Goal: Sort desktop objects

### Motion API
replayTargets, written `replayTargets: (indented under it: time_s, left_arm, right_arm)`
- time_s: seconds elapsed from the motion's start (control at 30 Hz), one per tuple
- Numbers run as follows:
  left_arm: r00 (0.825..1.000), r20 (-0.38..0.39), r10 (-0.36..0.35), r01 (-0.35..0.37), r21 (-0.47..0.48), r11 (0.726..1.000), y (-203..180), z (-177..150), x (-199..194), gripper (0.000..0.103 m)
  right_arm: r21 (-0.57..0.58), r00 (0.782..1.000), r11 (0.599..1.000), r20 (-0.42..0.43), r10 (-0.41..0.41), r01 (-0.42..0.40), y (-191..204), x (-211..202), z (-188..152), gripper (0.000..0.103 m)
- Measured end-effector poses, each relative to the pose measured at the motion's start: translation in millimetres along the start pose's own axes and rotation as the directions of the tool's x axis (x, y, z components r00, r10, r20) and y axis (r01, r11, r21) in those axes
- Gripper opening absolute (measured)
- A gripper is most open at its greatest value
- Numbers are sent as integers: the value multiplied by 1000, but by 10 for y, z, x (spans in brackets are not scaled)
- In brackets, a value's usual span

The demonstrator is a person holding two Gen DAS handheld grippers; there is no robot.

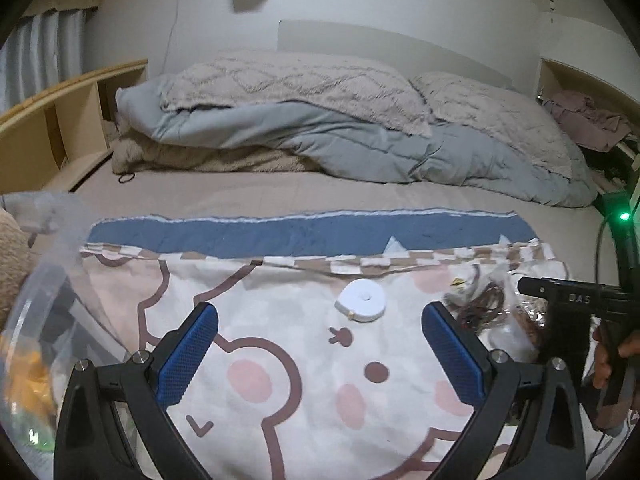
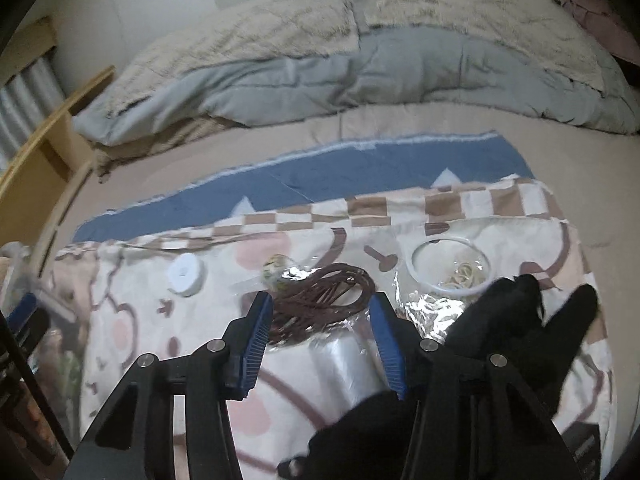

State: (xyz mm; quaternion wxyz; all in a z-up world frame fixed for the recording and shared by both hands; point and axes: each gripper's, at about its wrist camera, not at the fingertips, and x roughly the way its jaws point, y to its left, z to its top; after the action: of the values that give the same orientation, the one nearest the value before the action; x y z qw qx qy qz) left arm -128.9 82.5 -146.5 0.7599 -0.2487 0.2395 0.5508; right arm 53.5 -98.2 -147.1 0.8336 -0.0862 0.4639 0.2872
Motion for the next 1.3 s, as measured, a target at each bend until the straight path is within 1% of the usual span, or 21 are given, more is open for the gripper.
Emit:
replayTargets:
  time_s: [0.13,0.2,0.23,0.33,0.43,0.47,0.53,0.63,0.7,0.73,0.83,0.9,0.93,0.97,1.0,1.03,1.07,1.13,1.2,1.27,1.3]
  left_arm:
    - [1000,-19,-13,12,-15,1000,134,-34,173,102]
    - [999,-27,-29,28,-32,999,209,-57,243,102]
    - [996,-39,-80,80,-4,997,222,-58,285,102]
    - [994,-52,-96,96,-10,995,271,-85,384,102]
    - [991,-66,-120,121,3,993,287,-108,480,102]
    - [990,-72,-122,123,3,992,287,-122,513,102]
    - [987,-84,-138,140,13,990,285,-145,560,102]
    - [985,-86,-146,149,31,988,296,-174,562,102]
    - [986,-82,-146,150,41,988,323,-185,541,102]
    - [971,-101,-216,226,103,969,352,-184,531,102]
    - [976,-93,-197,204,79,976,456,-172,518,102]
    - [975,-95,-200,205,44,978,521,-168,527,102]
    - [974,-98,-204,207,23,978,546,-165,531,102]
    - [973,-99,-209,212,13,977,562,-165,531,102]
    - [972,-98,-215,217,8,976,564,-160,522,102]
    - [972,-94,-217,219,12,976,553,-164,509,102]
    - [971,-89,-220,222,15,975,541,-162,495,102]
    - [968,-81,-238,240,24,970,495,-160,471,102]
    - [964,-81,-254,257,30,966,428,-167,468,102]
    - [957,-92,-276,281,45,959,336,-192,477,102]
    - [952,-99,-289,296,57,954,281,-212,483,102]
  right_arm:
    - [-40,996,995,-17,-91,90,11,323,37,51]
    - [-56,993,992,-25,-113,112,-12,485,61,51]
    - [-54,993,992,-39,-112,110,-19,558,59,51]
    - [-82,989,994,-116,-86,77,59,792,1,51]
    - [-180,987,981,-131,-91,66,281,851,-52,51]
    - [-178,987,984,-153,-46,18,338,854,-68,51]
    - [-159,982,986,-189,11,-41,434,879,-131,51]
    - [-246,981,969,-186,-50,3,679,883,-249,51]
    - [-248,979,969,-200,-34,-17,771,865,-304,51]
    - [-248,978,968,-205,-22,-30,796,852,-331,51]
    - [-246,972,966,-235,21,-80,877,801,-428,51]
    - [-249,955,956,-286,82,-157,952,776,-492,51]
    - [-245,937,945,-324,132,-217,1002,738,-525,51]
    - [-240,911,927,-365,190,-289,1060,680,-555,51]
    - [-238,895,911,-384,229,-336,1098,617,-558,49]
    - [-240,888,901,-381,255,-362,1126,542,-535,48]
    - [-257,898,894,-346,270,-368,1141,405,-469,48]
    - [-256,924,904,-264,275,-342,1088,223,-317,48]
    - [-201,944,928,-170,282,-313,959,86,-116,48]
    - [-155,963,952,-110,248,-263,881,56,-9,49]
    - [-116,966,962,-95,239,-249,806,76,22,49]
